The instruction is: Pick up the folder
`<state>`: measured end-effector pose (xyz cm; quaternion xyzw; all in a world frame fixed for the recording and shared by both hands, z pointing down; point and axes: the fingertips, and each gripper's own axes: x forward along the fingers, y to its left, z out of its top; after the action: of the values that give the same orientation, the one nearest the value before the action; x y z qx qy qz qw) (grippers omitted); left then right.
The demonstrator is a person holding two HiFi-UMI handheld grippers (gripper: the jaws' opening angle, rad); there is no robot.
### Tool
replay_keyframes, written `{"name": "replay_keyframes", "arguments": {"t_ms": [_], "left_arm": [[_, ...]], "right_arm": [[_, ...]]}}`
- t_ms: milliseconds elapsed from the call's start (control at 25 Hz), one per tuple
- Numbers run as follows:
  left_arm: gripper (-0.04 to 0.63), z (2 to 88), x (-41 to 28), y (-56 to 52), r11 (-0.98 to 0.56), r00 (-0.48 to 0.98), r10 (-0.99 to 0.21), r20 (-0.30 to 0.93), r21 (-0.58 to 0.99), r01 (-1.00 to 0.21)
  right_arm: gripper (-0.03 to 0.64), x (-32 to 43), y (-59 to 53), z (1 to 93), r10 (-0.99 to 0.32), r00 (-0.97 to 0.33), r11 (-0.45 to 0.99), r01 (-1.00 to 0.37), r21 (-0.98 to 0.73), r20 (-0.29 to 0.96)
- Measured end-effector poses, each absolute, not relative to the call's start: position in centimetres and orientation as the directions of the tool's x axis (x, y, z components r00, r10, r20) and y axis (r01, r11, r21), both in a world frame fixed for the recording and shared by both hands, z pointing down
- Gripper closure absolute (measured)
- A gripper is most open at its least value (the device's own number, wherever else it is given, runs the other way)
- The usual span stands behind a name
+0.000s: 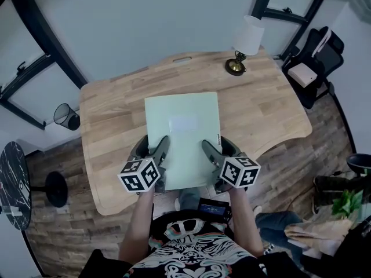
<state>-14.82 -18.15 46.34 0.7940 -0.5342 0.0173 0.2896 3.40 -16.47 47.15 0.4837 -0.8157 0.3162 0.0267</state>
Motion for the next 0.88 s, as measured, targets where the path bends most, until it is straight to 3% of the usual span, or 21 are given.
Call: {"name": "replay_keyframes", "arguments": {"t_ms": [880], "left_arm": [[0.298,46.4,-13.9,-18.4,-0.256,0.421,-0.841,0.340,0.436,-0.863]], "right_arm": [[0.318,4.4,-16.8,47.2,-0.771,-0.531,0.335,-0.808,-0.485,0.352]]}}
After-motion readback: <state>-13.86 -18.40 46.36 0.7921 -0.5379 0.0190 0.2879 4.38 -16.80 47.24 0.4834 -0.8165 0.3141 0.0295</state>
